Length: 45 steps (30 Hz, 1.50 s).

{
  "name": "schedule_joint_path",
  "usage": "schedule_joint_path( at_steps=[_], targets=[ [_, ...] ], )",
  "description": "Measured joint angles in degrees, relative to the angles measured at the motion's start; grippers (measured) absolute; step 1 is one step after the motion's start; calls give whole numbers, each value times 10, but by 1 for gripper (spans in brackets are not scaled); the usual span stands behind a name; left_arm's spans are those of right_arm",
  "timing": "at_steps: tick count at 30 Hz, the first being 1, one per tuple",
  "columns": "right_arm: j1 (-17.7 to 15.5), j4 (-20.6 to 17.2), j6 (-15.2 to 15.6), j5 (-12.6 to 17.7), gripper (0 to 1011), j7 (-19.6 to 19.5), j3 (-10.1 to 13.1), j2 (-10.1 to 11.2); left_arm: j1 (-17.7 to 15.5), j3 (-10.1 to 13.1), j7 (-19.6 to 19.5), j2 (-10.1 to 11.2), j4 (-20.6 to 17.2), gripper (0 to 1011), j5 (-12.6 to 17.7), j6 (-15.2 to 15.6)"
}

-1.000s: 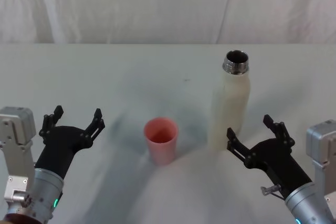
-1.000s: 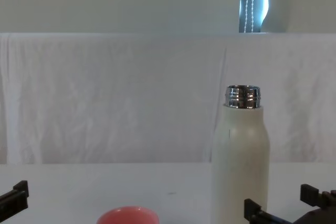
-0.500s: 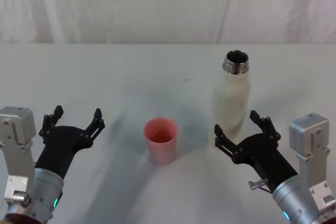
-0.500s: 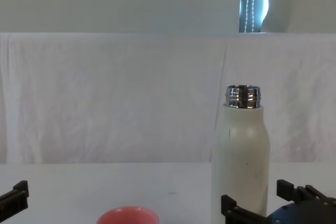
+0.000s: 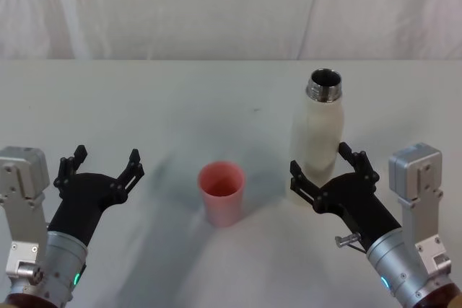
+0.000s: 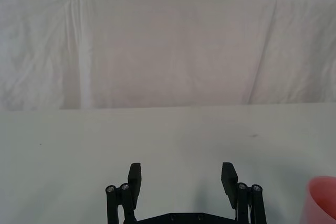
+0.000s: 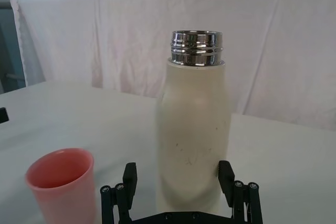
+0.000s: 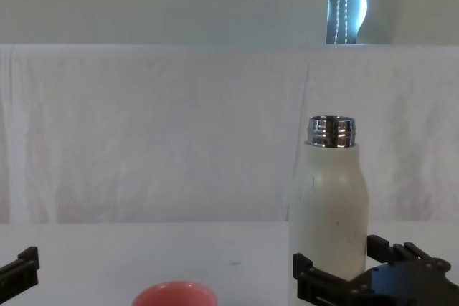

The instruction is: Grasp the thermos with one hand and pour water into the cup lid.

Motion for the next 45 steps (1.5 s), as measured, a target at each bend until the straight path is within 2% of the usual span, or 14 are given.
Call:
schedule_joint_path(
  at_steps=[17,30,45],
  targets=[
    [32,32,1,11,1000,-1,8,-10,0,0,0,0,0,1001,0,0],
    [53,49,5,17,1000,2,5,-15,0,0,0,0,0,1001,0,0],
    [55,51,5,17,1000,2,4,-15,0,0,0,0,0,1001,0,0]
  ],
)
